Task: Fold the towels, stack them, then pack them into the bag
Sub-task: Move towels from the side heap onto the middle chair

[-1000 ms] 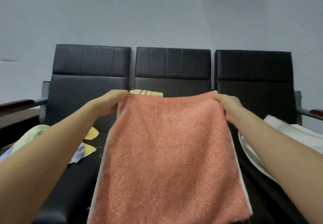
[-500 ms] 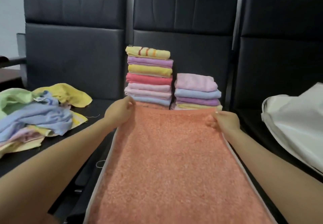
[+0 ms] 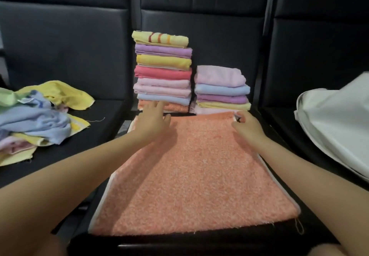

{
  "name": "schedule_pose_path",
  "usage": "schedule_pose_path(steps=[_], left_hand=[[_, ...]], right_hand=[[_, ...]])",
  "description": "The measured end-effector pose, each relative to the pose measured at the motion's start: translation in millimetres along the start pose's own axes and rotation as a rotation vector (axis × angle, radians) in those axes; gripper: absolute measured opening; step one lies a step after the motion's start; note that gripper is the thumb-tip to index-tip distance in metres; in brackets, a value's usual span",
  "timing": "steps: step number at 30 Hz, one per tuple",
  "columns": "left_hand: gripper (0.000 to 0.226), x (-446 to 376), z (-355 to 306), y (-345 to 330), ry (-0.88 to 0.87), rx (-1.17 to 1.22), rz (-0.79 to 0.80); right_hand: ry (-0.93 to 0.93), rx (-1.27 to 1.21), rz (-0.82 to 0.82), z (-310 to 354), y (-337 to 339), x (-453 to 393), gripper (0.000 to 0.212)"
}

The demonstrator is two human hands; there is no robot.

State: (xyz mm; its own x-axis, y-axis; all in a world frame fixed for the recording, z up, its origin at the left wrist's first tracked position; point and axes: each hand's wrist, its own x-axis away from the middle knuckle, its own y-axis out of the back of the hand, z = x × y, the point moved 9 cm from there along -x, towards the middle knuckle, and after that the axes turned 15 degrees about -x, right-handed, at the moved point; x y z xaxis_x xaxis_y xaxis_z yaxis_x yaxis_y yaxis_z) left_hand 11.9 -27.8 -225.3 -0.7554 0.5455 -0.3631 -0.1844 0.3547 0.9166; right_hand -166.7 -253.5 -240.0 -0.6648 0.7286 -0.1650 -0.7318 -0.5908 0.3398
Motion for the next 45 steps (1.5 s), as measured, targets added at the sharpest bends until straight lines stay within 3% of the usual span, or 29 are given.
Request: schedule_pose_path(steps=[4,7,12,14,17,23,27,31,33,36,40,45], left_hand=[[0.041,45.5,-55.6,13.6,-0.177,0.105,0.063],[0.039,101.9,-95.8,17.6,-0.334,0.069,0.208],[0.049,180.7,-141.3,19.3,-0.585,-0.1,0.329],[0.064,202.0,-143.0,7.5,-0.645,-0.205,0.36],[0.091,218.8,-140.0,-5.0,-0.7,-0.284,0.267],[0.096,219.4,-137.8,-1.2,-0.726,-0.264,0.191],[0.073,220.1,-126.7,3.7,-0.753,-0.237,0.113],[0.054,225.7,-122.7,12.2,-0.786,-0.185,0.021],[0.054,227.8,-118.3,16.7,-0.81,-0.15,0.001],[0.061,231.1,-110.8,17.9,-0.871,-0.179,-0.026],[0.067,231.3,-109.8,17.7,-0.89,-0.228,-0.075],[0.066,234.8,-110.6,18.1,-0.909,-0.211,-0.082]], right_hand=[[-0.074,0.256,0.065,-8.9,15.8,28.4,0.053],[-0.152,0.393,0.13,-15.3,26.9,59.0,0.057],[-0.284,0.397,0.19,-17.0,46.5,105.4,0.042],[-0.273,0.407,0.186,-15.6,53.5,120.2,0.04],[-0.189,0.514,0.164,-15.7,56.2,140.6,0.041],[0.023,0.596,0.09,-11.0,59.5,155.7,0.041],[0.052,0.725,0.113,-16.1,66.9,156.3,0.04],[0.28,0.887,0.16,0.1,52.1,160.9,0.047],[0.362,0.75,0.242,16.2,41.5,164.1,0.04],[0.47,0.671,0.527,30.4,11.1,181.0,0.017],[0.531,0.677,0.739,35.1,-21.5,203.2,0.018],[0.297,0.597,0.82,32.0,-32.2,188.1,0.015]])
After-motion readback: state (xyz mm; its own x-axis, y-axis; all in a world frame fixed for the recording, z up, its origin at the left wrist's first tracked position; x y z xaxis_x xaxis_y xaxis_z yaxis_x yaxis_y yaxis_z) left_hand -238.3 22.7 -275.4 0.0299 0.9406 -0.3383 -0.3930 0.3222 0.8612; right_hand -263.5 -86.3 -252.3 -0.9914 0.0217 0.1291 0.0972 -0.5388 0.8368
